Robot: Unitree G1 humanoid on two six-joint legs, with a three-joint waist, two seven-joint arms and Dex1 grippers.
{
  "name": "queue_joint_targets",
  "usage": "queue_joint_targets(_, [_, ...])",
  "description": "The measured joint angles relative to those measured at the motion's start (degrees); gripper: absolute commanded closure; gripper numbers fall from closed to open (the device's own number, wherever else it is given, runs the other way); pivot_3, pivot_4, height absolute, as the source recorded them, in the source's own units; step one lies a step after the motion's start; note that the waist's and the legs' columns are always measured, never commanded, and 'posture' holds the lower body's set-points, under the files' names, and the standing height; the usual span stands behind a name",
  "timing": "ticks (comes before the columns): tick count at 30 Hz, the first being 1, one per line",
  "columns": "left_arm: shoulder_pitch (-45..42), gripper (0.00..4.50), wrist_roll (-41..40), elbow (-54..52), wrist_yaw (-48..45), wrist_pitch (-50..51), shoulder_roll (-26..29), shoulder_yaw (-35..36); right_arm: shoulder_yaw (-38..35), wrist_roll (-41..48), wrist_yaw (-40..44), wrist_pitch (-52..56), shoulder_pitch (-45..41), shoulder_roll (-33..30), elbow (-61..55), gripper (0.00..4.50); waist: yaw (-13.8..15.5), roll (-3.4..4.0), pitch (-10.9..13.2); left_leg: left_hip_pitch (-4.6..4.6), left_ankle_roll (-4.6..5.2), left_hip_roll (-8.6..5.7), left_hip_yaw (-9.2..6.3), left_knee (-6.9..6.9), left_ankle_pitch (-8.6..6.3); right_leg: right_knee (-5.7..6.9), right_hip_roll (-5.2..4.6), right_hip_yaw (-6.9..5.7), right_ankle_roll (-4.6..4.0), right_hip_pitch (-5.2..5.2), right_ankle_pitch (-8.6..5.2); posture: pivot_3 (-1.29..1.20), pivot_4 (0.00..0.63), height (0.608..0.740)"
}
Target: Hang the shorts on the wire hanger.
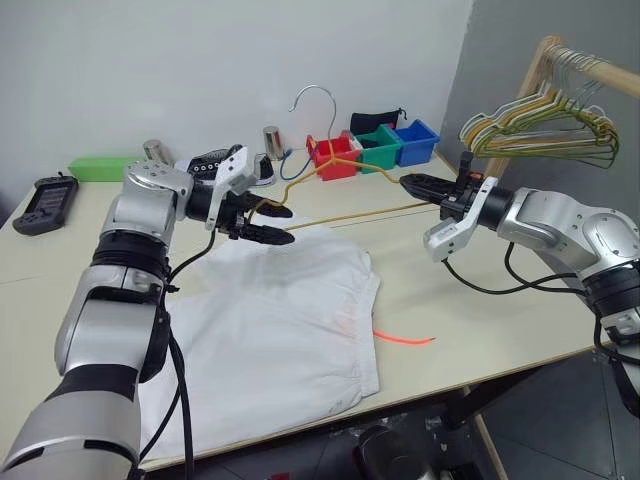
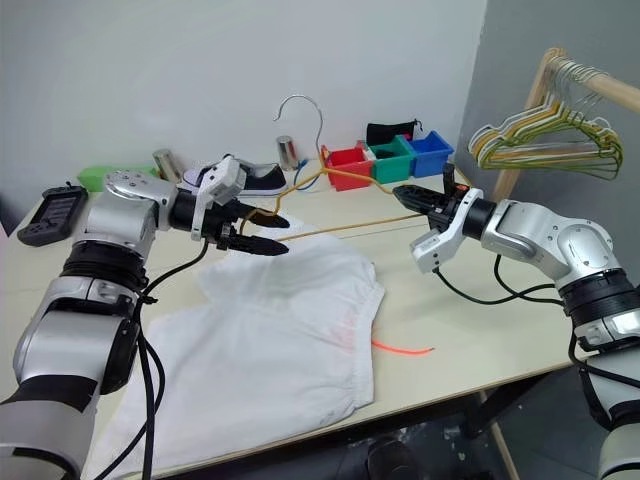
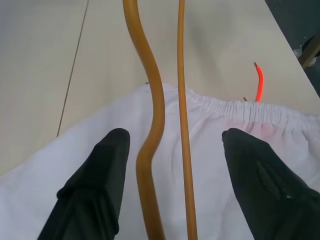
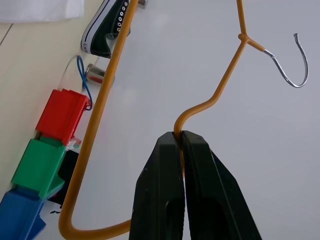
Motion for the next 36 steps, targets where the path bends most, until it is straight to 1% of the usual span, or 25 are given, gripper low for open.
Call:
queue_joint_targets(2, [0.43,2.47,0.49,-0.20,-0.18,0.08,0.00,-0.10,0.00,-0.02,0.00,0.26,-0.02,0.10,0.04,4.50,0.02,0.00,0.00,0.00,0.00,0.00,-0.01,0.05,0.00,0.03,0.00,-0.01,0.00,0.00,0.00,-0.34,0.007,0.740])
queue_joint_targets(3, [0.47,2.59,0.80,-0.21,-0.10,0.08,0.00,-0.11,0.00,-0.02,0.00,0.42,-0.08,0.19,0.08,4.50,0.02,0.00,0.00,0.00,0.00,-0.01,-0.01,0.06,0.00,0.04,0.00,0.00,0.00,0.01,0.00,-0.34,0.007,0.740])
queue_joint_targets(11, [0.47,4.29,1.83,-0.18,1.26,-0.13,0.00,-0.10,0.00,-0.06,0.00,0.48,-0.16,0.49,0.15,4.50,0.00,0.00,-0.01,0.01,0.00,-0.01,-0.02,0.12,0.00,0.12,0.00,-0.01,0.00,0.02,0.00,-0.34,0.002,0.740])
queue_joint_targets(13, [0.47,4.49,1.87,-0.17,1.45,-0.18,-0.01,-0.10,0.00,-0.08,0.00,0.51,-0.16,0.56,0.23,4.50,0.01,0.00,-0.01,0.01,0.00,-0.01,-0.03,0.15,0.00,0.17,0.00,-0.01,0.00,0.02,0.00,-0.34,0.001,0.740])
queue_joint_targets(18, [0.47,4.49,2.17,-0.17,2.21,-0.73,-0.01,-0.11,0.00,0.11,0.57,0.63,-0.16,1.06,0.76,4.50,0.00,0.00,-0.01,0.01,0.00,-0.02,-0.04,0.38,0.00,0.38,0.00,0.00,0.00,0.01,0.00,-0.34,0.003,0.740])
queue_joint_targets(20, [0.47,4.50,2.63,-0.17,3.38,-1.66,-0.02,-0.11,0.00,1.26,2.26,0.62,-0.16,1.14,0.85,3.99,0.00,-0.01,-0.01,0.02,0.01,-0.02,-0.04,0.44,0.00,0.41,0.00,-0.01,0.00,0.03,0.00,-0.34,0.003,0.740])
queue_joint_targets(21, [0.49,4.50,2.91,-0.17,4.20,-2.39,-0.02,-0.11,0.00,2.65,3.74,0.61,-0.13,1.23,0.94,3.95,-0.02,-0.01,-0.01,0.02,0.00,-0.02,-0.04,0.49,0.00,0.44,0.00,0.00,0.00,0.04,0.00,-0.34,0.007,0.740])
queue_joint_targets(22, [0.56,4.50,3.42,-0.17,5.67,-3.38,-0.05,-0.11,0.00,5.13,6.40,0.64,0.03,1.40,1.07,3.76,-0.05,-0.02,-0.02,0.03,0.01,-0.01,-0.05,0.53,0.00,0.45,0.00,-0.01,0.02,0.08,0.01,-0.34,0.007,0.740])
queue_joint_targets(23, [0.92,4.50,4.34,-0.26,7.79,-5.78,-0.05,-0.11,-0.09,10.86,12.55,2.09,0.93,1.77,0.95,3.49,-0.09,-0.09,-0.06,0.12,0.01,0.01,-0.06,0.53,0.00,0.42,0.01,-0.02,0.03,0.18,0.01,-0.34,0.007,0.740])
queue_joint_targets(24, [1.40,4.50,5.06,-0.42,9.42,-7.40,-0.05,-0.10,-0.19,15.21,17.26,3.72,2.11,2.05,0.69,3.34,-0.09,-0.13,-0.08,0.21,0.01,0.02,-0.07,0.54,0.00,0.39,0.02,-0.04,0.03,0.31,0.01,-0.34,0.010,0.740])
queue_joint_targets(25, [1.88,4.50,5.78,-0.49,10.95,-8.95,-0.06,-0.11,-0.20,19.83,22.77,6.28,3.67,2.10,-0.07,3.20,-0.10,-0.14,-0.09,0.23,0.01,0.00,-0.08,0.56,0.00,0.38,0.01,-0.04,0.04,0.36,0.02,-0.34,0.010,0.740])
queue_joint_targets(26, [2.43,4.50,6.55,-0.53,12.69,-10.57,-0.04,-0.12,-0.27,24.35,28.23,9.79,5.53,2.12,-1.63,2.95,-0.07,-0.14,-0.09,0.22,0.01,0.00,-0.08,0.59,0.00,0.36,0.01,-0.03,0.07,0.37,0.03,-0.34,0.015,0.740])
queue_joint_targets(27, [2.88,4.50,7.32,-0.51,13.77,-11.50,-0.04,-0.13,-0.25,26.98,31.66,12.14,6.80,2.15,-2.34,2.79,-0.04,-0.13,-0.08,0.21,0.01,-0.01,-0.07,0.63,0.00,0.38,0.00,-0.02,0.09,0.37,0.04,-0.34,0.015,0.740])
queue_joint_targets(28, [3.47,4.50,8.36,-0.51,16.06,-13.57,-0.04,-0.23,-0.67,31.90,37.07,18.10,8.46,2.30,-5.11,2.64,-0.05,-0.13,-0.08,0.21,0.01,-0.01,-0.07,0.64,0.00,0.38,-0.01,0.00,0.12,0.35,0.06,-0.34,0.015,0.740])
queue_joint_targets(30, [4.10,4.50,10.88,-0.32,20.61,-17.55,0.00,-0.99,-2.69,39.08,43.59,29.12,9.57,3.69,-10.67,2.20,-0.19,-0.13,-0.08,0.22,0.01,0.02,-0.07,0.66,0.00,0.44,0.00,-0.01,0.12,0.32,0.06,-0.34,0.015,0.740])
queue_joint_targets(31, [4.34,4.50,12.17,-0.35,22.79,-19.68,-0.04,-1.32,-3.97,41.90,45.51,34.29,9.41,4.44,-13.19,2.02,-0.20,-0.13,-0.08,0.22,0.01,0.02,-0.08,0.66,0.00,0.50,0.00,0.00,0.12,0.29,0.06,-0.34,0.015,0.740])
queue_joint_targets(32, [4.74,4.50,13.45,-0.55,25.03,-22.03,0.02,-1.53,-5.28,44.15,46.94,38.93,8.93,4.75,-15.48,1.63,-0.19,-0.13,-0.08,0.22,0.01,0.03,-0.11,0.67,0.00,0.52,0.00,-0.03,0.12,0.29,0.06,-0.33,0.022,0.740])
queue_joint_targets(33, [5.29,4.50,14.72,-1.05,27.03,-24.19,0.33,-1.92,-6.35,45.29,47.79,42.65,8.03,4.84,-16.59,1.49,-0.12,-0.13,-0.08,0.22,0.01,0.03,-0.12,0.67,0.00,0.53,0.00,-0.04,0.12,0.28,0.06,-0.33,0.022,0.740])
queue_joint_targets(36, [6.69,4.50,17.61,-2.43,31.27,-28.58,1.04,-2.72,-8.76,46.13,48.71,49.50,5.89,4.88,-17.36,0.68,0.14,-0.13,-0.08,0.21,0.01,0.03,-0.12,0.66,0.00,0.52,0.00,-0.05,0.12,0.27,0.06,-0.33,0.024,0.740])
